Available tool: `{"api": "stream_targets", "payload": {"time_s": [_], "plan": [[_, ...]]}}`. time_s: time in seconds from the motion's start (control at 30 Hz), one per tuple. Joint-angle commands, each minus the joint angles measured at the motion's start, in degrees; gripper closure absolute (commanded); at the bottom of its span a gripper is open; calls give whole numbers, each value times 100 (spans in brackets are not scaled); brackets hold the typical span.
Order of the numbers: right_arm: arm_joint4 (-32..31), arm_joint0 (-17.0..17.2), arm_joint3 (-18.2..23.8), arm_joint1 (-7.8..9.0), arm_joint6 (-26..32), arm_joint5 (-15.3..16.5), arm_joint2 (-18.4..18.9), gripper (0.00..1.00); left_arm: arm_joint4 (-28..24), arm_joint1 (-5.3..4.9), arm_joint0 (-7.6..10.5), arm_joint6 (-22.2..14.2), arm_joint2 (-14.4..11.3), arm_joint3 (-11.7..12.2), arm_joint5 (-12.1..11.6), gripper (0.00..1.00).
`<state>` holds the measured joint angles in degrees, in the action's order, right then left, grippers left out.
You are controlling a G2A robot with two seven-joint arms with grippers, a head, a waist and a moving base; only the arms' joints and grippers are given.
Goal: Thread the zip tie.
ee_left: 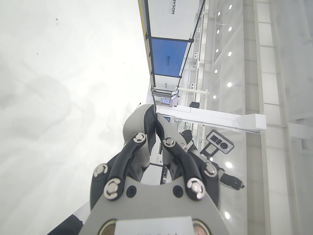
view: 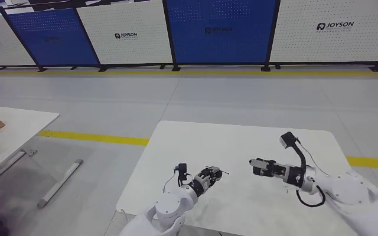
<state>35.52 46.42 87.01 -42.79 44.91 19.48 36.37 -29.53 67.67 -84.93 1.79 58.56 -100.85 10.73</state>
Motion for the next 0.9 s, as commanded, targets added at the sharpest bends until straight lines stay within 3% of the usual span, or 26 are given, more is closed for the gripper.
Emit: {"api": "stream_targets", "payload": {"time_s": [0.0,0.53,0.67,0.87], "plan": [[209,208,-374,-233,859,0,470,0,0,0,0,0,0,0,0,100],[216,247,-407,-268,929,-20,513,0,0,0,0,0,0,0,0,100],[215,157,-532,-363,1170,-587,420,0,0,0,0,0,0,0,0,100],[259,5,-926,-612,1382,-627,158,0,0,0,0,0,0,0,0,100]]}}
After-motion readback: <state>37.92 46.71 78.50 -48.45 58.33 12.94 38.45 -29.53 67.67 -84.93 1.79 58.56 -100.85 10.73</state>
